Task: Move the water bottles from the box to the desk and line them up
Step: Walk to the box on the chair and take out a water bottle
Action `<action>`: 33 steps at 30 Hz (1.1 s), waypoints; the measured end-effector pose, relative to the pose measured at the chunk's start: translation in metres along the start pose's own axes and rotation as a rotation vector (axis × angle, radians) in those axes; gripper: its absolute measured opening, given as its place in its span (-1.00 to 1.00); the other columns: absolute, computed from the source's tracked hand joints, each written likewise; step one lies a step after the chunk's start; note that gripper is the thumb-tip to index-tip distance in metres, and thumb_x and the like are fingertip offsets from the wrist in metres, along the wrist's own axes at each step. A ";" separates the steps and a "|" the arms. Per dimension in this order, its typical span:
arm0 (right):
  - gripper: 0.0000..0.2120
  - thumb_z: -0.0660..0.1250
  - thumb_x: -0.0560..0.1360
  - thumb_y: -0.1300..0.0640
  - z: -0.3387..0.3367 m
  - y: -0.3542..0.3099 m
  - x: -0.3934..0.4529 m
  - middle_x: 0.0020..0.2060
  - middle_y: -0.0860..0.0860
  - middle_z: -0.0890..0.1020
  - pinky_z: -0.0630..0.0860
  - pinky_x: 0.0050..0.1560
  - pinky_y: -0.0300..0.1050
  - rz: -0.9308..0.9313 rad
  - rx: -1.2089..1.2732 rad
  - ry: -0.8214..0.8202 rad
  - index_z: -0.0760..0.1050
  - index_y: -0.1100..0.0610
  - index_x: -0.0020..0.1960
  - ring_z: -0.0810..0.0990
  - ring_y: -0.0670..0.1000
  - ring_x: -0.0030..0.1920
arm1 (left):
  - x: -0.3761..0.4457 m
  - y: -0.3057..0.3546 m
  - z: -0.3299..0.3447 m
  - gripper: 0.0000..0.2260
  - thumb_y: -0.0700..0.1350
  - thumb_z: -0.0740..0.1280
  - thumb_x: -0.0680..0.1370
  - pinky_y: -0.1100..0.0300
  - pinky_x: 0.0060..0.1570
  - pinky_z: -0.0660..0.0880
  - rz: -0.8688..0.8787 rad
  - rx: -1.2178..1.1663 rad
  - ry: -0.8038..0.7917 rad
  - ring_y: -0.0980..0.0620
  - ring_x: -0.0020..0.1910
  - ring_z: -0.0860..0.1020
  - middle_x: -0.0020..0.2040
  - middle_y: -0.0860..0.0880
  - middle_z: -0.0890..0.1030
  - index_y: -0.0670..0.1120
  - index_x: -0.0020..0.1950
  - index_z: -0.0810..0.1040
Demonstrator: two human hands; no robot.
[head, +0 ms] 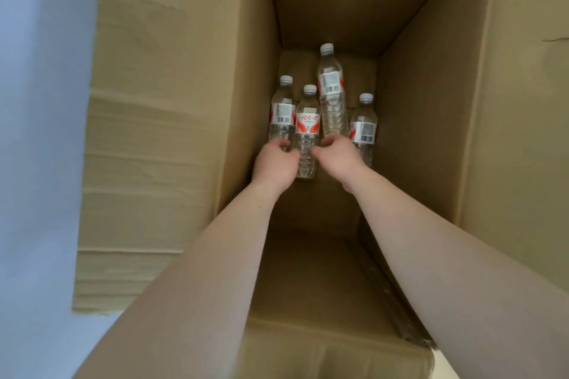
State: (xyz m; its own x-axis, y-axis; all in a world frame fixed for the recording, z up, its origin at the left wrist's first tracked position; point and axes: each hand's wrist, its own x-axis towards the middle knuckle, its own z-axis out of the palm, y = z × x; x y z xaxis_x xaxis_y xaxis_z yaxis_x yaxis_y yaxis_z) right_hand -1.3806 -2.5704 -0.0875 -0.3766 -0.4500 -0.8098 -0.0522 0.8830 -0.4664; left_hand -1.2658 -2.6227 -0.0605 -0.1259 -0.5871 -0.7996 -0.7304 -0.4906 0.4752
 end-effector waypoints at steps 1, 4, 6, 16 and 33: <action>-0.55 0.37 0.58 0.03 0.002 0.000 0.007 0.21 0.08 0.59 0.46 0.02 -0.08 0.012 0.002 0.008 0.42 0.17 0.41 0.49 0.00 0.02 | 0.005 0.001 0.002 -0.66 -0.13 0.27 0.66 0.24 -0.16 0.48 -0.014 -0.029 0.020 0.13 -0.10 0.52 0.15 0.02 0.55 -0.06 0.45 0.46; -0.58 0.36 0.58 0.03 0.009 0.001 0.027 0.18 0.08 0.61 0.40 -0.02 -0.11 0.038 0.028 0.030 0.45 0.17 0.38 0.48 0.00 -0.01 | 0.018 0.002 0.013 -0.67 -0.13 0.26 0.66 0.08 0.06 0.58 -0.061 -0.122 0.084 0.00 0.05 0.56 0.20 -0.02 0.58 -0.04 0.43 0.47; -0.59 0.36 0.58 0.01 0.013 0.003 0.039 0.17 0.09 0.61 0.39 -0.02 -0.12 0.047 0.033 0.051 0.46 0.17 0.37 0.48 0.01 -0.02 | 0.026 0.004 0.020 -0.67 -0.11 0.26 0.66 0.02 0.11 0.60 -0.090 -0.167 0.119 -0.03 0.10 0.58 0.20 -0.01 0.58 -0.01 0.44 0.46; -0.52 0.41 0.53 -0.09 0.041 0.008 0.090 0.17 0.11 0.63 0.44 -0.03 -0.09 0.131 0.033 0.128 0.44 0.15 0.32 0.61 0.15 0.14 | 0.064 -0.010 0.035 -0.67 -0.08 0.25 0.64 -0.06 0.15 0.61 -0.173 -0.220 0.243 -0.07 0.14 0.61 0.23 -0.03 0.61 0.02 0.41 0.49; -0.30 0.45 0.49 0.03 0.078 0.004 0.104 0.36 0.23 0.39 0.44 0.26 0.06 0.172 -0.037 0.222 0.19 0.25 0.46 0.44 0.27 0.33 | 0.068 -0.038 0.047 -0.69 -0.08 0.23 0.64 0.10 0.19 0.50 -0.212 -0.209 0.351 -0.07 0.20 0.58 0.24 -0.02 0.62 0.01 0.38 0.52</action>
State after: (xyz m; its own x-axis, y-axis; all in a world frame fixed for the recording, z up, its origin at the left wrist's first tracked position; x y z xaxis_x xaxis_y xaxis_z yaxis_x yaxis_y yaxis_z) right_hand -1.3477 -2.6243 -0.2014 -0.5759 -0.2562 -0.7763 -0.0018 0.9500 -0.3122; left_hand -1.2783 -2.6136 -0.1498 0.2729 -0.6247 -0.7317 -0.5600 -0.7215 0.4072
